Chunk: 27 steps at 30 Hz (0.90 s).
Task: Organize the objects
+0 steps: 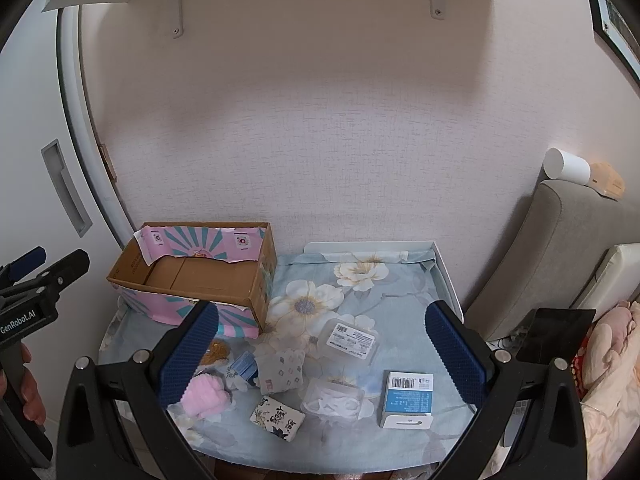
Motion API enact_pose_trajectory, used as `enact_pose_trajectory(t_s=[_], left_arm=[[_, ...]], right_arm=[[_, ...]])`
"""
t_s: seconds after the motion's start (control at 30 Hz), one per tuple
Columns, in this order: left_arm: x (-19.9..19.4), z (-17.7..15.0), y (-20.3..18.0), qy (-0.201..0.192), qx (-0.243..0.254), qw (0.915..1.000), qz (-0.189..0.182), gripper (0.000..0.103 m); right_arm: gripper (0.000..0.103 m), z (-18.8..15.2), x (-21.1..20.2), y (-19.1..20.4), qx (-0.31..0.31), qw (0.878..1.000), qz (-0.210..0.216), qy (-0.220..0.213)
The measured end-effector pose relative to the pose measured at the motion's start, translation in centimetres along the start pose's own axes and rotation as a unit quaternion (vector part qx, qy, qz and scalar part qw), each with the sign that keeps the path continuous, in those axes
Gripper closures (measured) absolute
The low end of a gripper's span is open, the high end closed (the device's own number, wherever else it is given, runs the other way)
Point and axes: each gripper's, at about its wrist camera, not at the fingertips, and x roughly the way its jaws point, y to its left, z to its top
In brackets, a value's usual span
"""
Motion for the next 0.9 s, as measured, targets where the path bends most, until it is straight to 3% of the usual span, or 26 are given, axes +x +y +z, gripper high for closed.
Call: enact_pose_trajectory(t_s=[0.9], left_arm=[[0.29, 0.11, 0.0, -0.001, 0.002, 1.0, 0.001, 0.0]], right_arm=[[0.0, -0.32, -0.13, -0.2, 0.003, 1.0, -0.006, -0.002]])
